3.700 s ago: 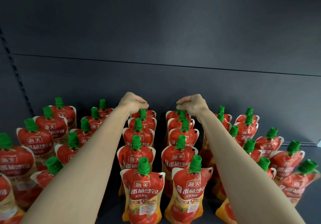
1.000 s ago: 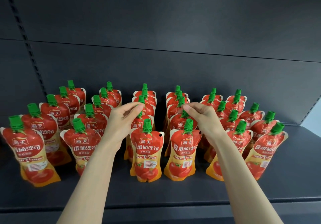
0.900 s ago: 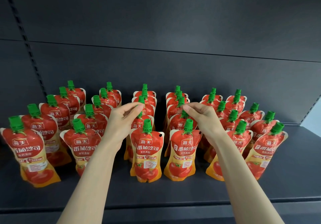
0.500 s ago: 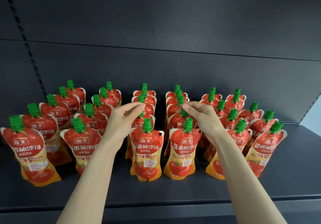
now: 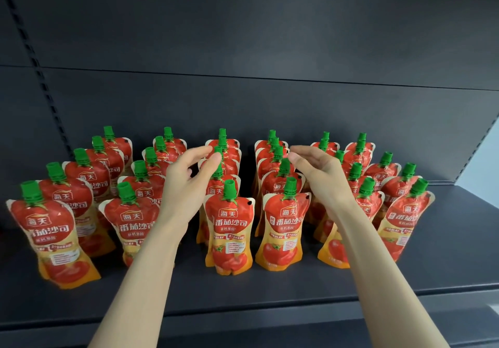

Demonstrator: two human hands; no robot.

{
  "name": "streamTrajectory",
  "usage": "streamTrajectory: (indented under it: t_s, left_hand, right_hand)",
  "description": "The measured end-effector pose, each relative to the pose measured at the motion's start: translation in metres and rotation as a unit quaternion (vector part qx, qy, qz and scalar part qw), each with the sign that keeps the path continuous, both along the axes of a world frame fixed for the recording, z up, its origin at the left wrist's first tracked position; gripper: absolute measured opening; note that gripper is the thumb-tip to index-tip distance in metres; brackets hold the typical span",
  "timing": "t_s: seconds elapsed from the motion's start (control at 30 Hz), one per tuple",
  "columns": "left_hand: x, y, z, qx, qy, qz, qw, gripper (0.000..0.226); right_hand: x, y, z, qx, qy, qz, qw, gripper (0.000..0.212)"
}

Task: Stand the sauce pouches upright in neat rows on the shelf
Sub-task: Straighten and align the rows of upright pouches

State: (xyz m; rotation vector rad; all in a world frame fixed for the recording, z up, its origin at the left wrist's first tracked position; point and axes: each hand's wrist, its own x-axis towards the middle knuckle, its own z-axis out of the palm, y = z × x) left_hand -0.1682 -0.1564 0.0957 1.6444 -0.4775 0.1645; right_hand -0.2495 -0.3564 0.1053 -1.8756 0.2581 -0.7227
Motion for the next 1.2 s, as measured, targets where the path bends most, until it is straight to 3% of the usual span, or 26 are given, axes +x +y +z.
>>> streamTrajectory:
  t_s: [0.17,0.4,0.63,0.97,1.2]
  left_hand:
    - [-0.028,0.006,-0.016,-0.029,-0.043,0.011,0.999,0.027]
    - [-0.047,-0.007,-0.052,-0.027,0.044,-0.012,0.999,0.06]
    - [-0.047,0.001,-0.063,-0.028,0.054,-0.02,0.998,0.043]
    - [-0.04,0.013,-0.063,-0.01,0.032,-0.009,0.999,0.043]
    - [-0.043,0.013,-0.091,0.02,0.088,-0.031,0.995,0.058]
  right_hand:
    - [-0.026,0.013,-0.013,0.04,-0.045,0.01,0.998,0.022]
    - [-0.031,0.029,-0.047,0.103,0.02,0.026,0.994,0.042]
    - [-0.038,0.026,-0.053,0.136,0.027,0.04,0.99,0.037]
    - [-0.039,0.02,-0.053,0.119,0.036,0.026,0.992,0.04]
    - [-0.04,0.028,-0.082,0.121,0.061,0.028,0.99,0.065]
